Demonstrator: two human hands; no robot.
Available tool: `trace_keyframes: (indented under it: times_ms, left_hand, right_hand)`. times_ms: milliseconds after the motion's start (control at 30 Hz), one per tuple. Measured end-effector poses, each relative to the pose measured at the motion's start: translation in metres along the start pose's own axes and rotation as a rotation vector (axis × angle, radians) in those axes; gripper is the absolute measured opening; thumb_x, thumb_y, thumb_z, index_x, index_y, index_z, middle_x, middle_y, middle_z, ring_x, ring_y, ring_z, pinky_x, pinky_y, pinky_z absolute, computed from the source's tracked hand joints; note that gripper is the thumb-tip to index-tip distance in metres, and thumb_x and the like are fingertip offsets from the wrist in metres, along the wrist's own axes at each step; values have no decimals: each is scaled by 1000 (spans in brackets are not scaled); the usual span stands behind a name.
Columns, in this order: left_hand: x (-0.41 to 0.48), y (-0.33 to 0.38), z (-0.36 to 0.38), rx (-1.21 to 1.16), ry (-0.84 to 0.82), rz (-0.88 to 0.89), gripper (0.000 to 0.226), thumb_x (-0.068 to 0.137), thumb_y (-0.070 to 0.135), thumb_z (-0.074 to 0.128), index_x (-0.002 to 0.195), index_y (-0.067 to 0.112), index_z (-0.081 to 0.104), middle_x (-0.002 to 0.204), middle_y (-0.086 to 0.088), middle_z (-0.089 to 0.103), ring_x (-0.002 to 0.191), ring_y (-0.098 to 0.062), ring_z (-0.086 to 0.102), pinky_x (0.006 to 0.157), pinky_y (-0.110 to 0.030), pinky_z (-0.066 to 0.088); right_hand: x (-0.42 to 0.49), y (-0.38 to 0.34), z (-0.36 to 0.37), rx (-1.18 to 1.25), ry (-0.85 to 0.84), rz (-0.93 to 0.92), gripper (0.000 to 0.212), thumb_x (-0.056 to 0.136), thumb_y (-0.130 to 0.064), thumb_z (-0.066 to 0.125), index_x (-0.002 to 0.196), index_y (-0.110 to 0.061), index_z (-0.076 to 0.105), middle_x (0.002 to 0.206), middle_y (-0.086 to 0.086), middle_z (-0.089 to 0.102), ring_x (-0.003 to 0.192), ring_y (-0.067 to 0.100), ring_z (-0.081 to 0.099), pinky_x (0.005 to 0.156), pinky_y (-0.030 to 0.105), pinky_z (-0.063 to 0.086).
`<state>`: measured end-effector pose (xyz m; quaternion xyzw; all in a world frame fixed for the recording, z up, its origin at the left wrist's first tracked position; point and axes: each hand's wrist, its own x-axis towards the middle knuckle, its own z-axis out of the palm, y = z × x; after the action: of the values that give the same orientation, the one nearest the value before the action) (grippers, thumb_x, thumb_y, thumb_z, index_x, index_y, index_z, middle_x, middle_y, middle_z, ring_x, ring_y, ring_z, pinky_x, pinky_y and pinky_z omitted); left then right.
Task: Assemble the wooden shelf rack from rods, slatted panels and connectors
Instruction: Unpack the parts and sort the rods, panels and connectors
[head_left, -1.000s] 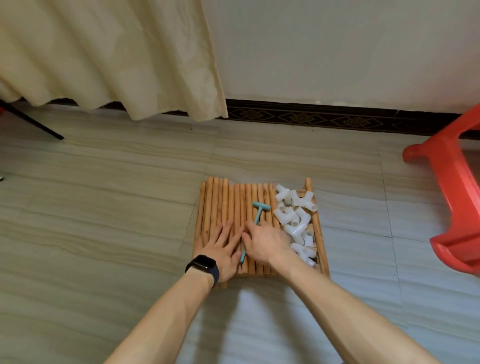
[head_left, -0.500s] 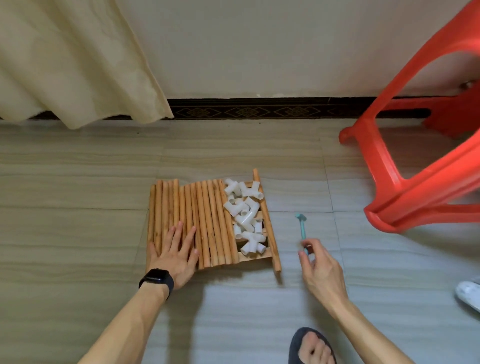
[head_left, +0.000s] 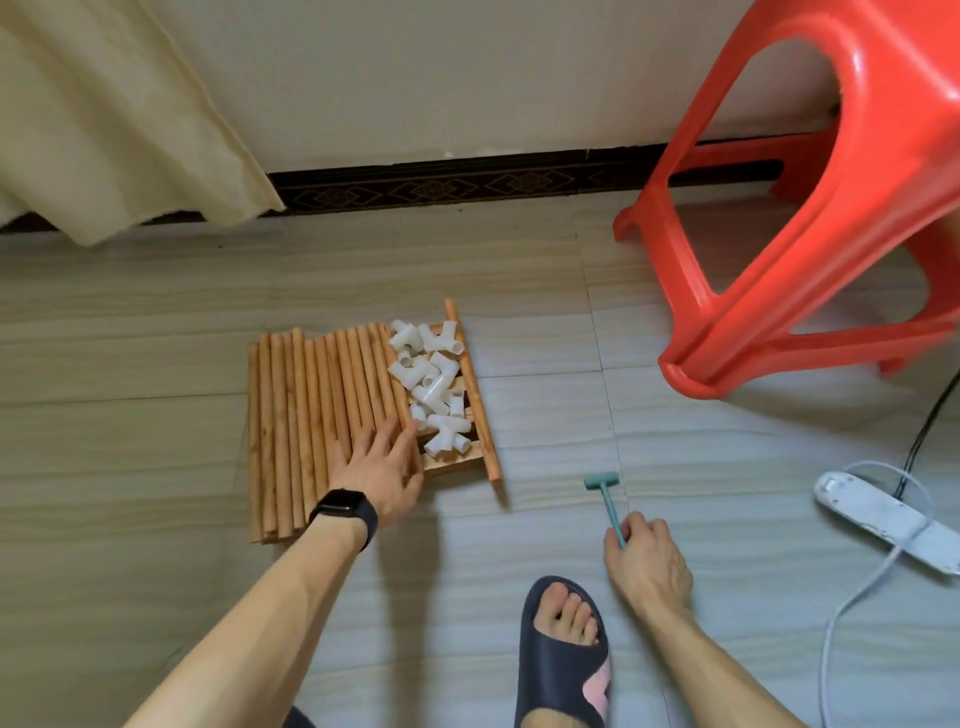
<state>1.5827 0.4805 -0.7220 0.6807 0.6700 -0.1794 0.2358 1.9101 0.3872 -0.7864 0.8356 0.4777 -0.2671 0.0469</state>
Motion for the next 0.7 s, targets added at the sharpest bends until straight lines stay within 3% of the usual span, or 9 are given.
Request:
trace_keyframes:
  times_ms: [133,233,367,500,600,700]
  left_hand:
    - [0,0,3,-31,-3,-27,78,99,45,48,157,41,-5,167,6,-11,154,-26,-3,122,-59,6]
    - [2,1,1,-72,25,-23,76,99,44,49,158,39,2,168,1,-6,154,-26,2,121,-58,8]
    - [17,-2,-7,-154,130,-7,79,92,47,57,157,35,14,167,-4,6,151,-29,17,121,-54,20]
    - [47,-3,-29,-194,202,58,85,87,42,63,156,36,14,167,-5,6,150,-30,20,119,-47,27]
    - [70,-3,-45,-136,192,108,89,84,48,65,156,42,12,167,-8,1,151,-33,15,120,-47,25]
    - [86,-6,-56,-20,106,143,79,86,57,60,153,47,21,167,-7,2,152,-32,8,120,-49,19]
  right_hand:
    - [0,-5,-7,-51,-72,8,37,95,-47,52,119,-18,52,124,8,51,112,30,57,86,36,48]
    - [3,-21,-24,-27,-25,-50,48,93,-46,57,130,-17,48,132,8,46,121,29,48,89,37,45]
    - [11,-75,-45,148,42,-297,53,90,-43,64,133,-16,50,136,5,46,126,26,44,96,36,41]
    - [17,-148,-57,205,-79,-580,70,87,-57,64,144,-26,38,144,-5,35,126,17,48,96,35,45]
    - [23,-194,-49,78,-166,-730,91,78,-67,67,151,-33,24,155,-5,19,131,23,46,95,41,50]
    - [33,-224,-32,-137,-182,-762,109,75,-70,68,156,-30,8,162,1,11,138,29,38,97,47,50]
